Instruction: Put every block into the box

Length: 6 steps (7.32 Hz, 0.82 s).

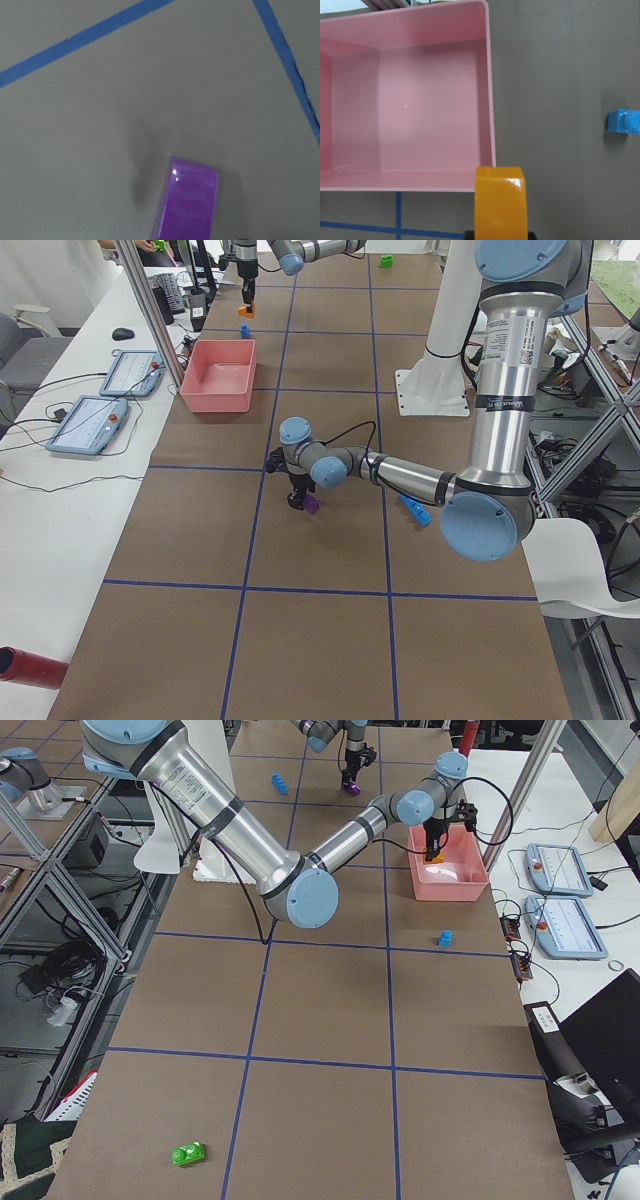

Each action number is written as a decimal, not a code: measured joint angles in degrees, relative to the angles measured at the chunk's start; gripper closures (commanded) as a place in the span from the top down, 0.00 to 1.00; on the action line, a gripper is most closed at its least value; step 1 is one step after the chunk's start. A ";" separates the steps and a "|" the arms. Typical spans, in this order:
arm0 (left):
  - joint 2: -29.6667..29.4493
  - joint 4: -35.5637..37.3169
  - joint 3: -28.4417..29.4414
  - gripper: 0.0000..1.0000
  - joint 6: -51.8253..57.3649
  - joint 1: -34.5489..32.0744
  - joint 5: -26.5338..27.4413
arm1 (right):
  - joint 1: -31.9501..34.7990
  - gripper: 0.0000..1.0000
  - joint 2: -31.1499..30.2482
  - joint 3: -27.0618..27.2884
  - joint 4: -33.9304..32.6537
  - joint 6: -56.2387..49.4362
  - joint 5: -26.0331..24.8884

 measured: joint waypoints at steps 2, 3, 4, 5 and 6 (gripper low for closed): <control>0.04 0.07 -0.01 0.00 -0.10 0.50 0.65 | -0.71 0.00 2.20 -2.84 0.95 0.16 -1.50; 0.07 0.09 -0.29 0.00 -0.40 0.74 1.30 | -0.84 0.00 2.87 -3.52 1.46 0.17 -1.82; 0.36 0.16 -1.13 0.00 -0.61 0.78 1.58 | -1.03 0.00 3.37 -4.58 3.61 0.16 -2.19; 1.47 0.58 -3.08 0.00 -0.71 0.62 0.91 | -1.49 0.00 4.04 -6.57 6.86 0.29 -3.22; 2.83 2.06 -5.92 0.00 -0.72 -0.08 -0.71 | -2.25 0.00 5.45 -9.05 9.00 0.53 -4.81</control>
